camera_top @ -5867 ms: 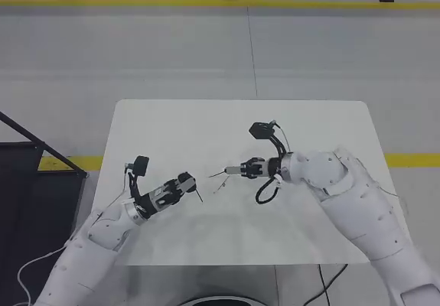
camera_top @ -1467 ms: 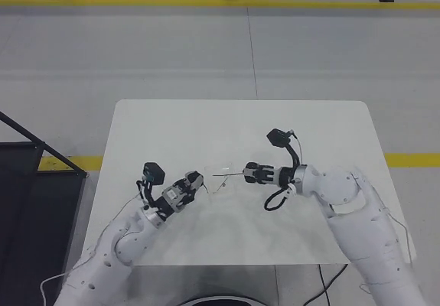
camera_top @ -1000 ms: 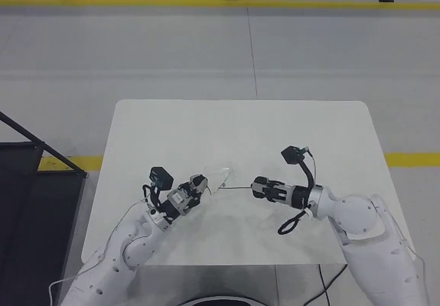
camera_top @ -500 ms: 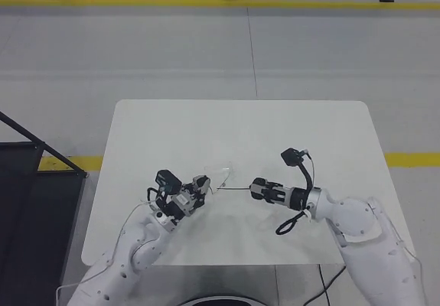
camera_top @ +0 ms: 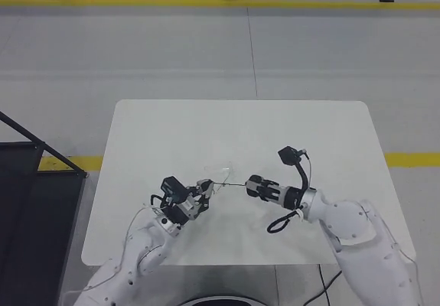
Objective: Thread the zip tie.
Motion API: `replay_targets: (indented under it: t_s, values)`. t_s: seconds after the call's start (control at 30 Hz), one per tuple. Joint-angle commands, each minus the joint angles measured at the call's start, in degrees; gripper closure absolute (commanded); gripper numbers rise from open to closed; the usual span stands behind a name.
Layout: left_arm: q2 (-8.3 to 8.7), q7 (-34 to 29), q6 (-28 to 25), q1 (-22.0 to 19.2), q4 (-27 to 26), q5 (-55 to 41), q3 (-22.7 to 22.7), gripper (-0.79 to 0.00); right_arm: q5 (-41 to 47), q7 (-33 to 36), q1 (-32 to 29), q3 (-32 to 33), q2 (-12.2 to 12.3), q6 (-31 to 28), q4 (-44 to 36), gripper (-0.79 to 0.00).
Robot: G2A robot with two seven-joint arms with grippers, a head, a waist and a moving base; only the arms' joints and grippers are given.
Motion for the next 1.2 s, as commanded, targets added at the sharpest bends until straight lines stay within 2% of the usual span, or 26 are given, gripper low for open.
replay_targets:
  t_s: [0.0, 1.17]
  values:
    - [-0.1, 0.02, -0.01, -0.06, 0.13, 0.06, 0.02, 0.0, -0.04, -0.25, 0.01, -0.15, 0.01, 0.37, -0.2, 0.0]
    - [-1.25, 0.38, -1.16, 0.31, 0.63, 1.6, -1.03, 0.0, 1.42, -0.25, 2.06, -1.57, 0.34, 2.74, 1.06, 0.0]
